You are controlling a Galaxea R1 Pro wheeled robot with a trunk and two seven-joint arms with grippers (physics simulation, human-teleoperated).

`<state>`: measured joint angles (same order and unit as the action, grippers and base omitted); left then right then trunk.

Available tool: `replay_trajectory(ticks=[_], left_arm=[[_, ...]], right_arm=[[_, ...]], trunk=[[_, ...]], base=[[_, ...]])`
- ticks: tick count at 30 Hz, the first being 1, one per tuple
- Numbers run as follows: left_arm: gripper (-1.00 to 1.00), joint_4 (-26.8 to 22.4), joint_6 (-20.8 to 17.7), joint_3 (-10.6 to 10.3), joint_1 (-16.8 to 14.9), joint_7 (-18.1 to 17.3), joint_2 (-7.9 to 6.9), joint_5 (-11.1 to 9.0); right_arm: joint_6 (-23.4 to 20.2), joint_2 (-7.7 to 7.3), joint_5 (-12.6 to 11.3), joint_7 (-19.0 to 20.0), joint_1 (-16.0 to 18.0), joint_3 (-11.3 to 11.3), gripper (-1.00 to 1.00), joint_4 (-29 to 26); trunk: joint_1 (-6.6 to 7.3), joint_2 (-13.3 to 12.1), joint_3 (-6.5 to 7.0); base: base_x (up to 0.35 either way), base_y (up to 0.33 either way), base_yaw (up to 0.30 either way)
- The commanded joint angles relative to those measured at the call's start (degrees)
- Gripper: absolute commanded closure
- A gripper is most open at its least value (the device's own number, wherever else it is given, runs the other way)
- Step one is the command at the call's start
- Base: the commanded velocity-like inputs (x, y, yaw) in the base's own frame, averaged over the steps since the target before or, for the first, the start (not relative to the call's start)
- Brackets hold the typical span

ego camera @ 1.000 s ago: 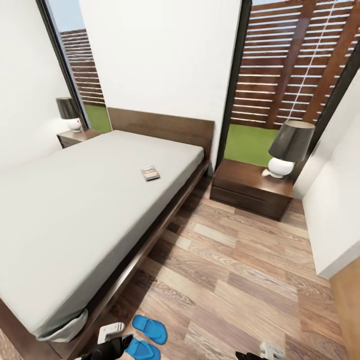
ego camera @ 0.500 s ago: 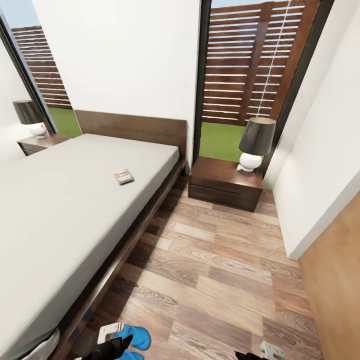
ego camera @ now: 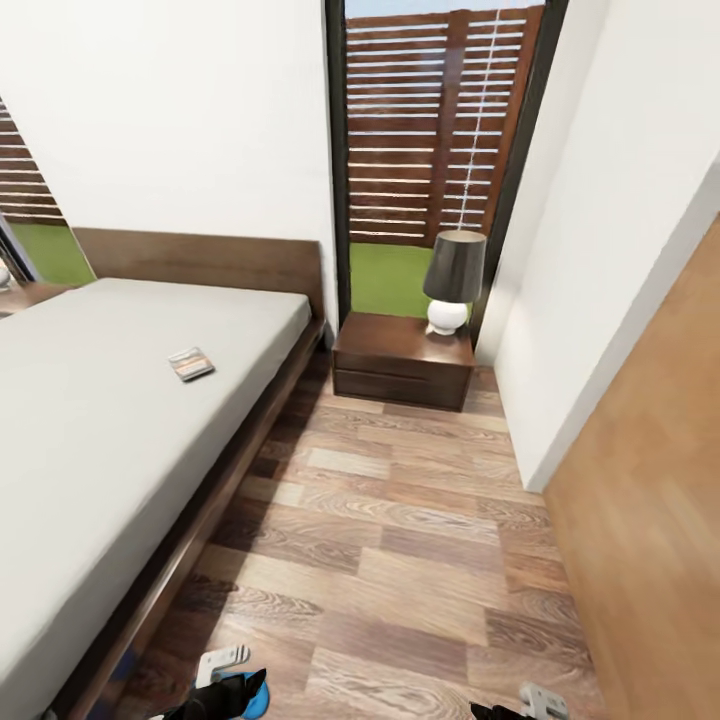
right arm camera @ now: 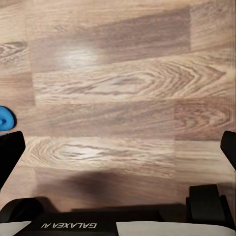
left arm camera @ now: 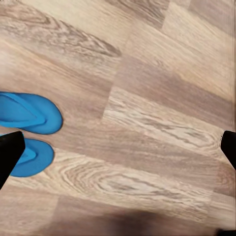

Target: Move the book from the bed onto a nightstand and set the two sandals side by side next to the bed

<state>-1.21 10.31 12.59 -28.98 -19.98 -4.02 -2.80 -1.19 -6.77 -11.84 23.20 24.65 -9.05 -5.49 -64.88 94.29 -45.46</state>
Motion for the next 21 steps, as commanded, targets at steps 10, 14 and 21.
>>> replay_trajectory(ticks=[10,14,21], left_arm=[[-1.00,0.1,0.1,0.2,0.0,-0.3,-0.02,-0.3],[-1.00,0.1,0.1,0.2,0.0,-0.3,-0.02,-0.3],[-1.00,0.1,0.1,0.2,0.0,-0.3,-0.02,-0.3]], right_arm=[[-0.1,0.00,-0.3,0.3,0.0,-0.3,-1.00,0.1],[-0.1,0.00,-0.3,0.3,0.0,-0.3,-1.00,0.1],[-0.1,0.00,-0.3,0.3,0.0,-0.3,-1.00,0.1]], trunk=[[0.01,0.0,-0.04],[0.01,0.0,-0.04],[0.01,0.0,-0.04]], base=[[0.000,-0.001,-0.300],[0.000,0.000,-0.300],[0.000,0.000,-0.294]])
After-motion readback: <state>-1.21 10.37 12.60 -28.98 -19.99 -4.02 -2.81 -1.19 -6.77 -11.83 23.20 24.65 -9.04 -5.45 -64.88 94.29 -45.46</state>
